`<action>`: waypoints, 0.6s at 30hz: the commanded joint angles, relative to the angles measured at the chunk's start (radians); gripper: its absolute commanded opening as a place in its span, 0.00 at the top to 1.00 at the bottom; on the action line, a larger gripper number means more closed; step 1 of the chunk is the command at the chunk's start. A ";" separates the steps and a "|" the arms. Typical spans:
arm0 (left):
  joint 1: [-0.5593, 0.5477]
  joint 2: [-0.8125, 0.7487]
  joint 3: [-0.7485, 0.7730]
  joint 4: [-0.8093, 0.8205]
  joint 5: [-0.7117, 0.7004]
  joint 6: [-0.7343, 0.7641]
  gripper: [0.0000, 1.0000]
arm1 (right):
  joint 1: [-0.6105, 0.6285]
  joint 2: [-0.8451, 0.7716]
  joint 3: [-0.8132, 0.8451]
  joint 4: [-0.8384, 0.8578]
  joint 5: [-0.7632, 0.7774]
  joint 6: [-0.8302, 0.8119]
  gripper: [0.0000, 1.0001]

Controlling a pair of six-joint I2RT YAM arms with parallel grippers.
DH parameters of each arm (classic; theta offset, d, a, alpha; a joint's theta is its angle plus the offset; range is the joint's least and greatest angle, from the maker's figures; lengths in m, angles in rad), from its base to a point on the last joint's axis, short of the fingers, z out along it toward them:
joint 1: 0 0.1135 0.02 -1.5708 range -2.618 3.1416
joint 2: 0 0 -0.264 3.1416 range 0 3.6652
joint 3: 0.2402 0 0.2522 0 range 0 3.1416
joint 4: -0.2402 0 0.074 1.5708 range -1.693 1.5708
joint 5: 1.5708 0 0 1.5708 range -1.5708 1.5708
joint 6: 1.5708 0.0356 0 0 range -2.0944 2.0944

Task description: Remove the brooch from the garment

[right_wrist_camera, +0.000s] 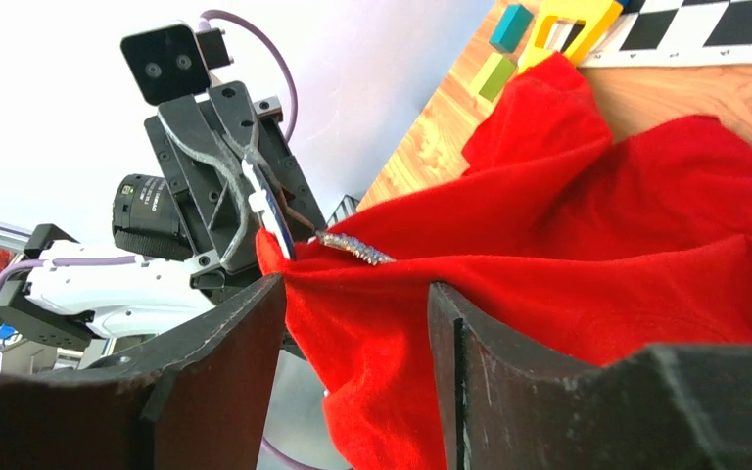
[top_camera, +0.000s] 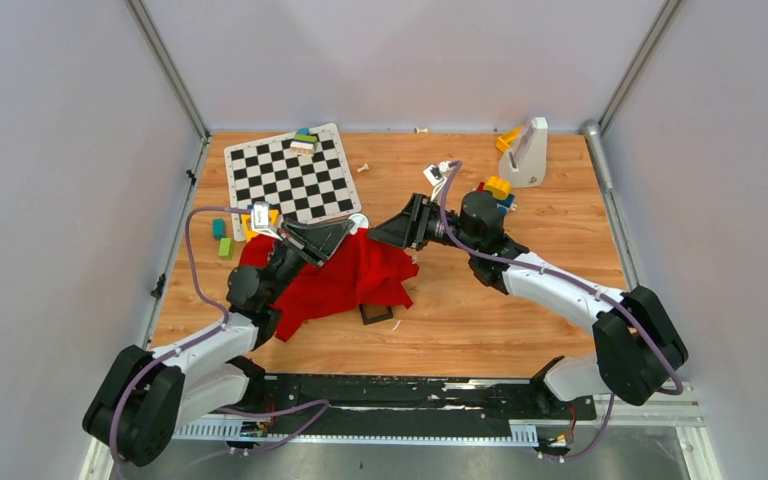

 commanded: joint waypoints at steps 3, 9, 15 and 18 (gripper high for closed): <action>-0.001 -0.073 0.023 -0.039 0.054 -0.021 1.00 | -0.001 -0.026 0.036 0.112 -0.007 -0.009 0.46; -0.001 -0.025 0.014 0.046 0.070 -0.067 1.00 | 0.001 0.002 0.050 0.177 -0.071 0.009 0.50; 0.000 0.047 0.016 0.135 0.082 -0.105 1.00 | 0.013 0.013 0.063 0.169 -0.084 -0.007 0.52; 0.000 0.074 0.019 0.175 0.094 -0.120 1.00 | 0.013 0.020 0.063 0.163 -0.084 -0.004 0.56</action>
